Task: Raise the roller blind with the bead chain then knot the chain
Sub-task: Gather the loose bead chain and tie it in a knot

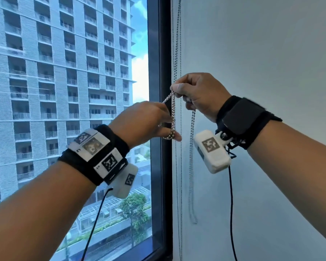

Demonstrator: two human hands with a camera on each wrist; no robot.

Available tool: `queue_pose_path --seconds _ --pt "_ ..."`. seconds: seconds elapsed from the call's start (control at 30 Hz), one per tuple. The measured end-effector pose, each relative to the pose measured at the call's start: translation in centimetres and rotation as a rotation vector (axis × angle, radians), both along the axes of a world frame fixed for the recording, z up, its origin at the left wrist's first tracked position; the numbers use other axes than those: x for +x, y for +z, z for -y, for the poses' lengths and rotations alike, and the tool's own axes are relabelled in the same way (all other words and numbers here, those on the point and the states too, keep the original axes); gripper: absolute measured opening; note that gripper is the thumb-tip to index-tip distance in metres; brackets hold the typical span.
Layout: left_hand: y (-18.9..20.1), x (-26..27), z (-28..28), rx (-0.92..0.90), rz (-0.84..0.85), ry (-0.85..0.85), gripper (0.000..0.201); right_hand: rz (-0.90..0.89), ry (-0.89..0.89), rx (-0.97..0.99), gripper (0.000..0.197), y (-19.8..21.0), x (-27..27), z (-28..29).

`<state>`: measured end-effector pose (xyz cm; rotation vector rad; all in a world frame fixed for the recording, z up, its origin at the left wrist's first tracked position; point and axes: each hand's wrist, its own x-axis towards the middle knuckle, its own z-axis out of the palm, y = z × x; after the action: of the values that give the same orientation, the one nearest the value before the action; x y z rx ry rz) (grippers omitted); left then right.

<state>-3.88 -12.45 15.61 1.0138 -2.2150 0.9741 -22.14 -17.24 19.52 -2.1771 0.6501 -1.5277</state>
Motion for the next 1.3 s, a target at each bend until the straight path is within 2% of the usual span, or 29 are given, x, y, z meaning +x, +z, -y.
queue_pose_path --seconds 0.1,0.23,0.3,0.43,0.53,0.63,0.73,0.83,1.03,1.17,1.3 --pt "0.6 -0.4 -1.0 0.017 -0.091 -0.059 0.070 0.084 0.037 0.015 0.018 0.6 -0.6 -0.2" --pt "0.1 -0.9 -1.5 0.304 -0.496 -0.348 0.051 0.217 0.157 0.089 0.009 1.0 -2.1 -0.7" --pt "-0.1 -1.7 -1.9 0.404 -0.633 -0.475 0.043 0.258 0.209 0.117 0.007 0.9 -3.1 -0.7" --pt "0.4 -3.6 -3.4 0.605 -0.886 -0.602 0.056 0.357 0.307 0.182 0.006 -0.3 -4.1 -1.0" --pt "0.9 -4.1 -3.4 0.746 -1.043 -0.612 0.062 0.435 0.347 0.170 0.005 -1.9 -4.3 -1.6" --pt "0.7 -4.9 -2.9 0.777 -1.068 -0.577 0.056 0.447 0.299 0.110 0.007 -3.9 -4.2 -2.0" --pt "-0.1 -5.7 -1.9 0.600 -1.060 -0.558 0.050 0.402 0.214 0.037 0.009 -5.7 -3.0 -2.1" --pt "-1.4 -6.3 -1.1 0.495 -1.046 -0.570 0.033 0.392 0.171 -0.027 0.009 -6.3 -2.1 -2.2" --pt "-2.5 -6.4 -0.5 0.386 -1.169 -0.555 0.022 0.217 0.132 -0.032 0.040 -6.5 -1.4 -2.1" --pt "-2.6 -6.0 -0.7 0.325 -1.162 -0.515 0.015 0.247 0.201 0.035 0.027 -6.8 -0.3 -2.1" --pt "-3.2 -5.5 -0.7 0.298 -0.988 -0.413 0.028 0.267 0.100 0.019 0.018 -6.9 0.8 -2.0"
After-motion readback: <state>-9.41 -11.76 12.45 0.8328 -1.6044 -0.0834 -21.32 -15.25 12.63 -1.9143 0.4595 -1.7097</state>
